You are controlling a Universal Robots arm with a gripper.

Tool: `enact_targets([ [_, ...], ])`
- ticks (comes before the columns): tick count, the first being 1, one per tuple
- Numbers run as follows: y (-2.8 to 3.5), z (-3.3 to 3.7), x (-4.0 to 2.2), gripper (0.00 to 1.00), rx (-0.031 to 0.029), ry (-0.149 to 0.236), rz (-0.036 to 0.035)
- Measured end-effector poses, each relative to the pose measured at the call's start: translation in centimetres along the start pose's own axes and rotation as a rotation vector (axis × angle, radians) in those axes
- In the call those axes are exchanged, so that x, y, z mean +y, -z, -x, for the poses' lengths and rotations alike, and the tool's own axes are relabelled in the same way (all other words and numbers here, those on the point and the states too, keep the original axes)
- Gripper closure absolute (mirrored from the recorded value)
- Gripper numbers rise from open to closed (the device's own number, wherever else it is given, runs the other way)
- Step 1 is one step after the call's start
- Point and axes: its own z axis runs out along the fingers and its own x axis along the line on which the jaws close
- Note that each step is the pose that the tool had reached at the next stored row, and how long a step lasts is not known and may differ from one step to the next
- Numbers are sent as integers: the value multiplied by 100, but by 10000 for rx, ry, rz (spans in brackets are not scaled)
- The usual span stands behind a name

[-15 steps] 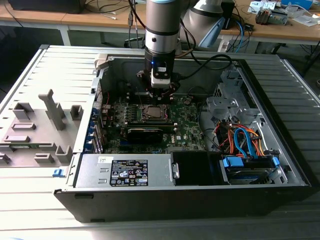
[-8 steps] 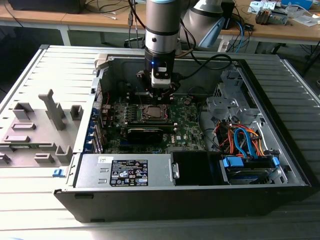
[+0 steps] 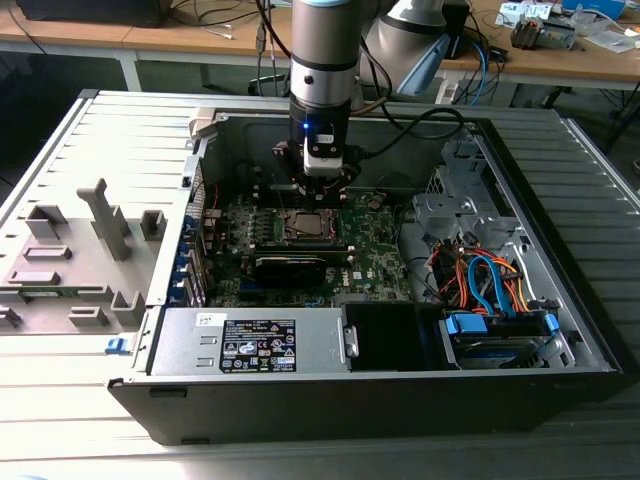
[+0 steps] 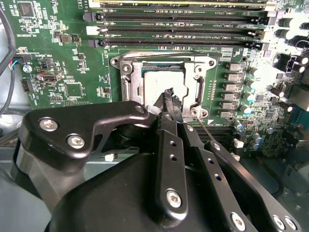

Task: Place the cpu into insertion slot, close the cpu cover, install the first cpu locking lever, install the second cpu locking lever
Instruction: 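Install the first cpu locking lever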

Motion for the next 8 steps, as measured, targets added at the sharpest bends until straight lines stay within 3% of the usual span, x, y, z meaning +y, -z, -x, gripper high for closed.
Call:
enact_targets([
  [8, 0, 0, 0, 89, -7, 103, 2],
])
